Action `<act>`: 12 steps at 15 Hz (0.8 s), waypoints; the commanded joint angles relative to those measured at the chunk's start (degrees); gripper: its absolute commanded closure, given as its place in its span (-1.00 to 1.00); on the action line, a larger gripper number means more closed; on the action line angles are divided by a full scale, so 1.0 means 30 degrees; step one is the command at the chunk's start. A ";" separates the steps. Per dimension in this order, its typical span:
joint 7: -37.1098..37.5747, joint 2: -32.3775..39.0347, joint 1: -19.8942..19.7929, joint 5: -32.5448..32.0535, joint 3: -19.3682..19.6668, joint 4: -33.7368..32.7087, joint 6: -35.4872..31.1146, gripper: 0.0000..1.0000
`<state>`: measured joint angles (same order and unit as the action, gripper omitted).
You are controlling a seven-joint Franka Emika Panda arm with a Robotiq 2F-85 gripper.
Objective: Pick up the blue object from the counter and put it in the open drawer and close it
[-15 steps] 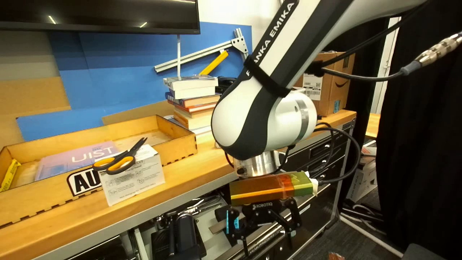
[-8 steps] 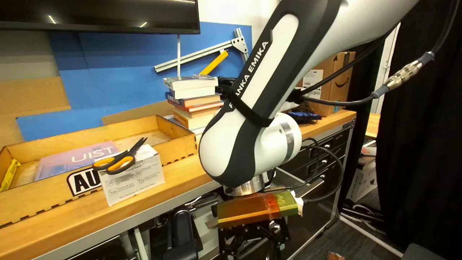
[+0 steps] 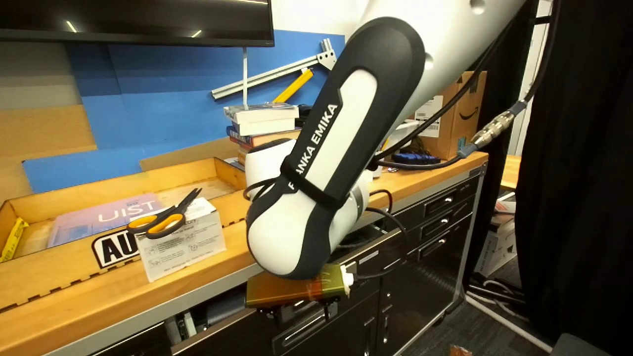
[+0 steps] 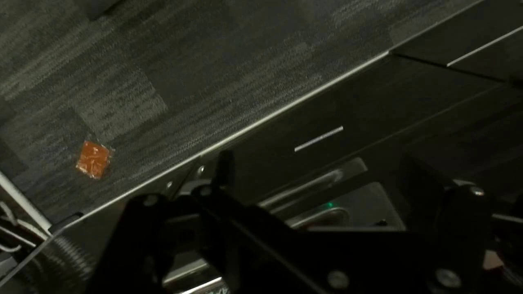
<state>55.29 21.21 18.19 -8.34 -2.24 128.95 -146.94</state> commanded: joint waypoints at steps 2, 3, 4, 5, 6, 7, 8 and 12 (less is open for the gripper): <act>0.3769 0.2506 0.2243 -0.3886 0.2130 -0.3599 -0.1254 -1.00; 0.4303 0.2619 0.2498 -0.4245 0.2320 -0.3965 -0.1329 -1.00; 0.4626 0.2757 0.2654 -0.4422 0.2415 -0.4279 -0.1299 -1.00; 0.4202 0.2422 0.2458 -0.4057 0.2064 -0.4143 -0.0848 -1.00; 0.3273 0.2038 0.2068 -0.3354 0.1441 -0.3759 -0.0377 -1.00; 0.1867 0.1464 0.1321 -0.2194 0.0491 -0.3315 0.0162 -1.00; 0.1166 0.0923 0.0941 -0.1460 0.0024 -0.2924 0.0425 -1.00; -0.4408 -0.2264 -0.1335 0.3704 -0.2497 -0.1991 0.4167 -1.00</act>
<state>51.56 22.98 18.38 -5.39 -5.69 120.04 -142.18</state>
